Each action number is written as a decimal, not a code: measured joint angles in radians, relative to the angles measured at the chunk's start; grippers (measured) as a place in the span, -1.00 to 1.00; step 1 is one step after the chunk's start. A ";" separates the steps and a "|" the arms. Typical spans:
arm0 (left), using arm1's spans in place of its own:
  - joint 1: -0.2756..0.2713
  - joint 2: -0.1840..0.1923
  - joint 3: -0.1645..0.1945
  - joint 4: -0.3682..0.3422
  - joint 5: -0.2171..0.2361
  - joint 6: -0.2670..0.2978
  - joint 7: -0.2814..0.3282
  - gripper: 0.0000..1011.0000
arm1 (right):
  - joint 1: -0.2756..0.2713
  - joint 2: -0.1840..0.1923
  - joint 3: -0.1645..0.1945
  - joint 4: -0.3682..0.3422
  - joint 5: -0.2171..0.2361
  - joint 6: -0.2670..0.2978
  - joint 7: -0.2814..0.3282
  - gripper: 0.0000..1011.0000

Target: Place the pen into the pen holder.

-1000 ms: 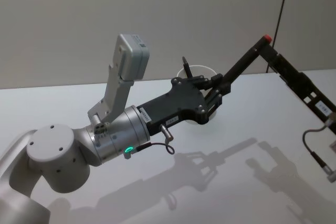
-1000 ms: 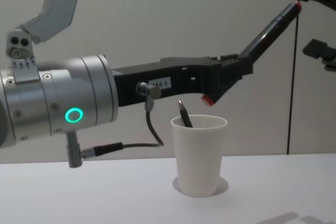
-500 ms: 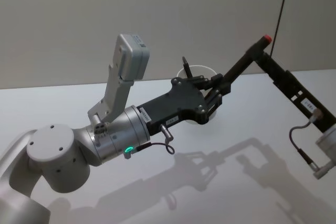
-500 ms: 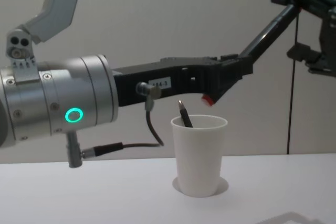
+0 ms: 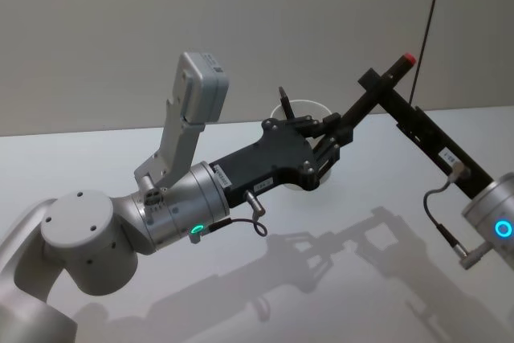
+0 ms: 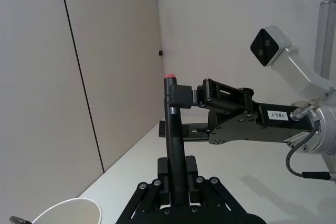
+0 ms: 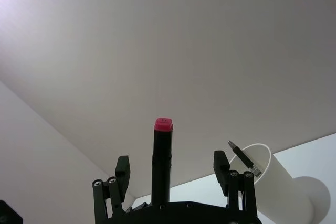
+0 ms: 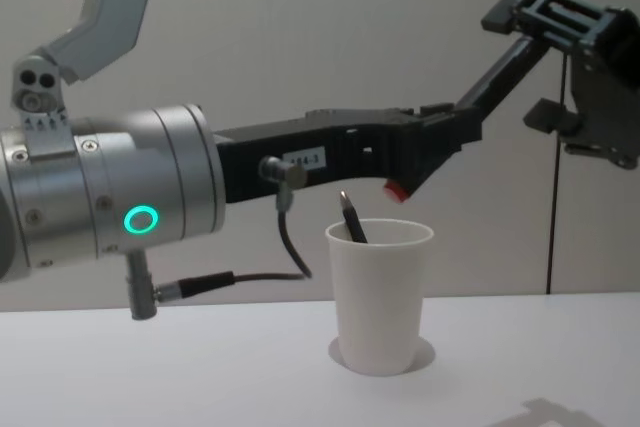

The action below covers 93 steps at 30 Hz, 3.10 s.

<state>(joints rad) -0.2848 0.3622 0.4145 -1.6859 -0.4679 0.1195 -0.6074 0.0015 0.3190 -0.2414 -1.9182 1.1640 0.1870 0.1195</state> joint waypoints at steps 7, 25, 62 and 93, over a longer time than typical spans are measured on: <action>0.000 0.000 0.000 0.000 0.000 0.000 0.000 -0.63 | 0.013 -0.014 -0.015 0.004 -0.021 0.000 -0.015 0.98; 0.000 0.000 0.000 0.000 0.000 0.000 0.000 -0.63 | 0.027 -0.026 -0.035 -0.001 -0.029 0.003 -0.044 0.98; 0.000 0.000 0.000 0.000 0.000 0.000 0.000 -0.63 | -0.010 -0.002 -0.054 -0.059 -0.003 -0.053 -0.095 0.98; 0.000 0.000 0.000 0.000 0.000 0.000 0.000 -0.63 | -0.018 -0.005 -0.071 -0.076 -0.036 -0.089 -0.150 0.63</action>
<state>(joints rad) -0.2848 0.3622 0.4145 -1.6859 -0.4679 0.1196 -0.6073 -0.0163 0.3143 -0.3126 -1.9944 1.1284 0.0984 -0.0301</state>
